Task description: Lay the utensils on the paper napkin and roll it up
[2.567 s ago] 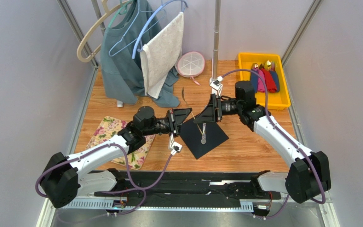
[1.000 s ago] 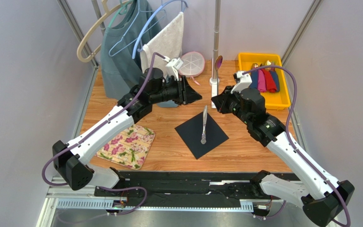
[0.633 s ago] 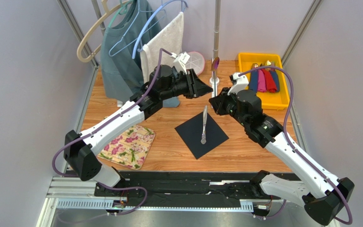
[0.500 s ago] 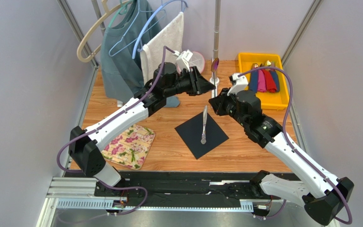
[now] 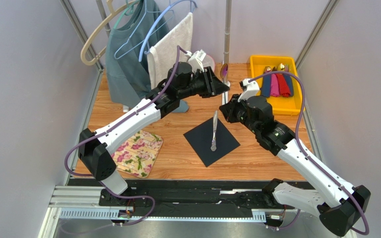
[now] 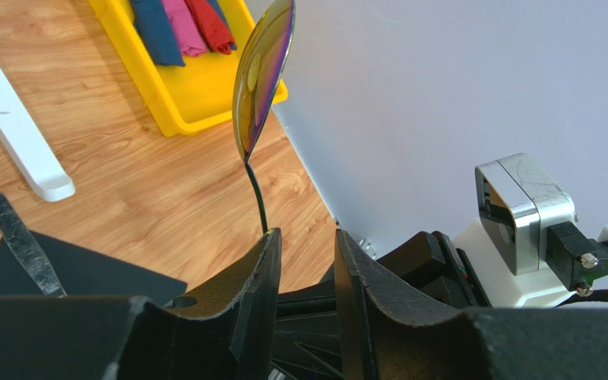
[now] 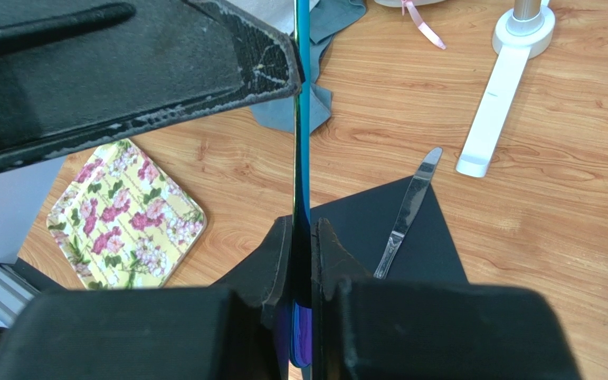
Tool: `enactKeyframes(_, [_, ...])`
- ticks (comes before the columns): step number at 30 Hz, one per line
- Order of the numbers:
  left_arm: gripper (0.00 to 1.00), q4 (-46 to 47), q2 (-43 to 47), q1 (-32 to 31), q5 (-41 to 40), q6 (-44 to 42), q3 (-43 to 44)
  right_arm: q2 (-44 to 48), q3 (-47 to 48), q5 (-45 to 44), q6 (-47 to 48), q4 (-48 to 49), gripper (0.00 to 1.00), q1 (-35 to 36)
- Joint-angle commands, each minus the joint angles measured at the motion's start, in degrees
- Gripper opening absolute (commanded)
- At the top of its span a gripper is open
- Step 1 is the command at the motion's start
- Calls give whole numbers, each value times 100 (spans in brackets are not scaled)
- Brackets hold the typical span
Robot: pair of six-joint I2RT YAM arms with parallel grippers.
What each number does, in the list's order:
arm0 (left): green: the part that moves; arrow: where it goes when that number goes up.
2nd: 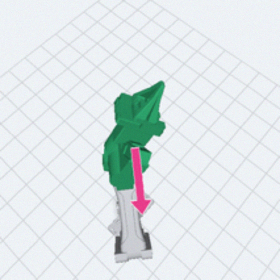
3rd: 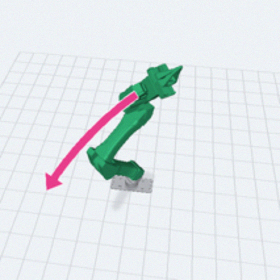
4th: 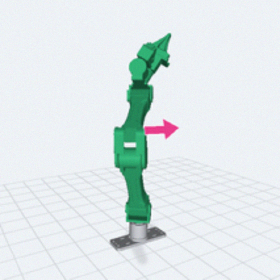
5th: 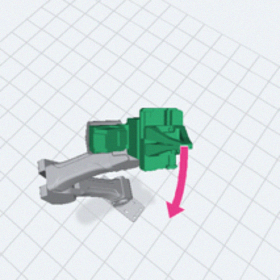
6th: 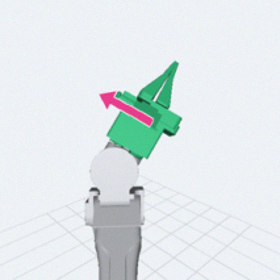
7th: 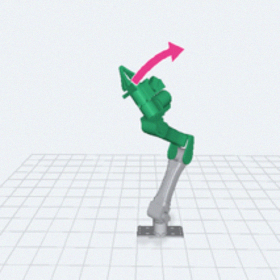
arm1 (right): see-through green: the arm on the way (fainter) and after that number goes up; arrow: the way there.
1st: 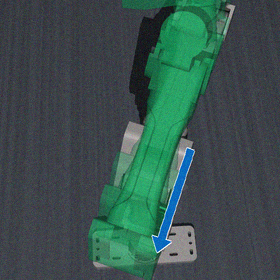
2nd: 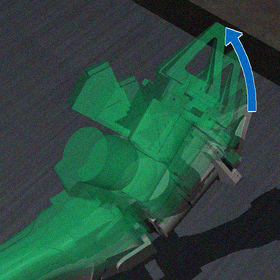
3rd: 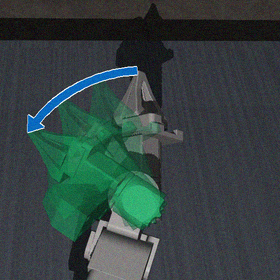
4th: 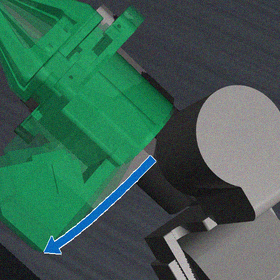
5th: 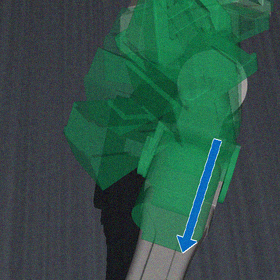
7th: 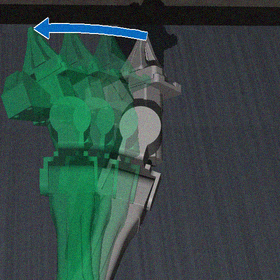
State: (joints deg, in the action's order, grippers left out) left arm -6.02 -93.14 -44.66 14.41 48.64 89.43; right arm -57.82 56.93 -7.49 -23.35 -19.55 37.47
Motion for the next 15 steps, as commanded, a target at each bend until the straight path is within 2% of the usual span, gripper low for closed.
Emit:
enactKeyframes(1, [44,-311,86,-25,-325,-65,154,175,-32,-183,112,329,0,41])
enactKeyframes(10, [44,-742,24,-25,-483,-127,224,175,-50,-183,147,338,0,50])
enactKeyframes(15, [43,-665,51,-25,-484,-74,110,166,-111,-130,147,347,0,41])
